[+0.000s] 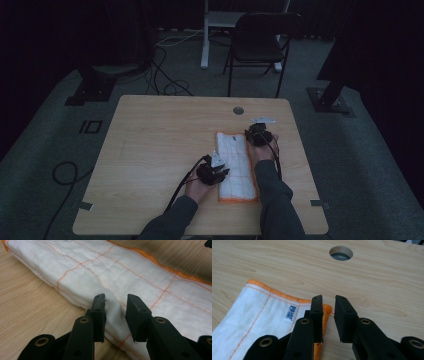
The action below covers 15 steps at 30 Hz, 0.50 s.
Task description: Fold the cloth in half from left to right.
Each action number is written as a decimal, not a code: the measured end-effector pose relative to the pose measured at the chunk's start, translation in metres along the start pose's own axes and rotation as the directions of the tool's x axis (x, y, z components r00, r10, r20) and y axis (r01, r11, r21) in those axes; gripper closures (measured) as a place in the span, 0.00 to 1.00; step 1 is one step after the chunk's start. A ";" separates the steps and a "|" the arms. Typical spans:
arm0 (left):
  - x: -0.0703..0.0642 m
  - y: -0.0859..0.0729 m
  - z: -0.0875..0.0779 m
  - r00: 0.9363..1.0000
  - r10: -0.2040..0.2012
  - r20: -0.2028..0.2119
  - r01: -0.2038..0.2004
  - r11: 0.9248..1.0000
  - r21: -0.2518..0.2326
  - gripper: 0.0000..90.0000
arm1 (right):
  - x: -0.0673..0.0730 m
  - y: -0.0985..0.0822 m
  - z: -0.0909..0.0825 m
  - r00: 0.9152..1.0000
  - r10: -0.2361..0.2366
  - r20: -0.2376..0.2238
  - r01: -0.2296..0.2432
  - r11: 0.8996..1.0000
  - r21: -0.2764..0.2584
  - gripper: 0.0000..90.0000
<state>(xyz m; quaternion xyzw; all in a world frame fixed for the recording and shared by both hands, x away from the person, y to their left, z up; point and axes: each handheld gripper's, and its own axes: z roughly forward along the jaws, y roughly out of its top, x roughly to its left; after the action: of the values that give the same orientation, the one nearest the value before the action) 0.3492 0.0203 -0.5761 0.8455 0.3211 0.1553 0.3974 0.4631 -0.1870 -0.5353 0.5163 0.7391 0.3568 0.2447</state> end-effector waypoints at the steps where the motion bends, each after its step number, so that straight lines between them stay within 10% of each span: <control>1: 0.000 0.000 0.000 1.000 0.000 0.001 0.000 1.000 -0.001 0.77 | 0.000 0.000 0.000 1.000 0.001 -0.002 -0.001 1.000 -0.001 0.85; 15: 0.008 0.004 -0.009 1.000 0.001 -0.019 -0.001 1.000 -0.027 0.74 | 0.003 -0.002 0.005 1.000 0.006 -0.018 -0.006 1.000 -0.001 0.84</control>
<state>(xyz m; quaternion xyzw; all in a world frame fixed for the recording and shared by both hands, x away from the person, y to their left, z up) 0.3519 0.0287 -0.5673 0.8388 0.3222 0.1678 0.4056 0.4644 -0.1833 -0.5395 0.5151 0.7394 0.3628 0.2372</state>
